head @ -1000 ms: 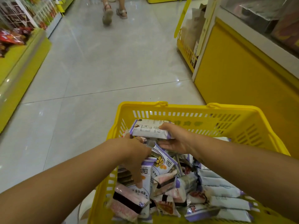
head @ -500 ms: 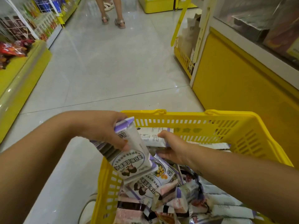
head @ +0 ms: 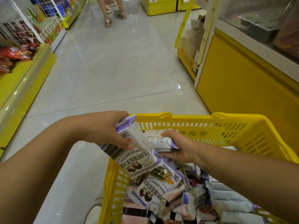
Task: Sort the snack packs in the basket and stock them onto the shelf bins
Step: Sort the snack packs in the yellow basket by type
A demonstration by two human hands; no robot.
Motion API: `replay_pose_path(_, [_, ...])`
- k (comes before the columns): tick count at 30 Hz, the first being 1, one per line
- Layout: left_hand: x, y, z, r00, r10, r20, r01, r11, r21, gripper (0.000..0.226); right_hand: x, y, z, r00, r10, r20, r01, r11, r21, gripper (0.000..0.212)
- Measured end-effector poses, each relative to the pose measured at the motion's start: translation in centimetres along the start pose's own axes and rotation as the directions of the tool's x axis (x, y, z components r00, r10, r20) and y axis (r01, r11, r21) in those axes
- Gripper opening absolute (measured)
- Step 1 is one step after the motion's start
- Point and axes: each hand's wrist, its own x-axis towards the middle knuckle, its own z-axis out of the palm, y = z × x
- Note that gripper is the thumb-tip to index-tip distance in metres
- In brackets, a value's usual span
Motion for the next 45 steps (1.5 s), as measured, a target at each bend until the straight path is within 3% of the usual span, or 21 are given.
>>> replay_pose_path(4, [-0.1,0.0,-0.3,0.998,0.017,0.055,-0.017,1.0,-0.001,0.047,-1.8,0.3,-1.5,0.996,-0.092,-0.015,0.092,0.996,-0.016,0.029])
replay_pose_path(7, [0.3,0.8,-0.2,0.994,0.073,0.087,-0.066,0.995,-0.077,0.046,-4.1,-0.1,-4.1,0.97,-0.239,-0.05,0.233,0.968,-0.093,0.019])
replay_pose_path(12, [2.3,3.5,1.7,0.983,0.181,-0.025,-0.182,0.961,-0.206,0.059,-7.6,-1.0,-9.9,0.836,-0.486,-0.256,0.412,0.863,-0.292,0.01])
replay_pose_path(17, [5.6,6.3,5.9,0.977,0.154,-0.148,-0.196,0.922,-0.333,0.046,-8.0,0.2,-15.1,0.789,-0.495,-0.364,0.307,0.831,-0.464,0.02])
replay_pose_path(21, [8.4,7.5,10.1,0.987,0.03,-0.155,-0.088,0.918,-0.386,0.052,-6.8,0.8,-17.7,0.704,-0.578,-0.412,0.219,0.729,-0.648,0.05])
replay_pose_path(25, [10.4,7.8,13.4,0.988,-0.077,-0.131,0.006,0.88,-0.475,0.055,-5.7,1.5,-18.0,0.648,-0.716,-0.261,0.066,0.394,-0.917,0.087])
replay_pose_path(27, [11.1,8.2,14.5,0.989,-0.103,-0.109,0.034,0.863,-0.504,0.057,-5.6,1.6,-17.9,0.625,-0.748,-0.221,-0.011,0.274,-0.962,0.094])
replay_pose_path(30, [11.6,8.7,15.6,0.989,-0.115,-0.096,0.048,0.852,-0.521,0.075,-5.6,1.7,-17.8,0.649,-0.75,-0.13,-0.129,0.06,-0.99,0.079])
replay_pose_path(33, [11.5,9.0,16.1,0.988,-0.106,-0.108,0.035,0.854,-0.519,0.073,-5.9,1.1,-18.1,0.719,-0.692,-0.058,-0.244,-0.174,-0.954,0.063])
replay_pose_path(35, [11.2,9.0,16.2,0.988,-0.099,-0.116,0.023,0.847,-0.532,0.079,-5.9,0.6,-18.4,0.744,-0.667,0.046,-0.306,-0.401,-0.863,0.062])
replay_pose_path(38, [10.9,8.6,16.0,0.988,-0.092,-0.126,0.005,0.827,-0.561,0.072,-5.8,0.6,-18.6,0.776,-0.56,0.289,-0.222,-0.672,-0.706,0.064])
replay_pose_path(41, [11.0,8.0,15.5,0.988,-0.1,-0.115,0.015,0.813,-0.581,0.07,-5.0,0.8,-17.5,0.86,-0.385,0.334,-0.138,-0.806,-0.575,0.075])
replay_pose_path(45, [11.0,7.8,15.1,0.985,-0.118,-0.128,0.018,0.802,-0.597,0.075,-3.5,-0.6,-16.4,0.904,-0.347,0.249,-0.2,-0.86,-0.47,0.064])
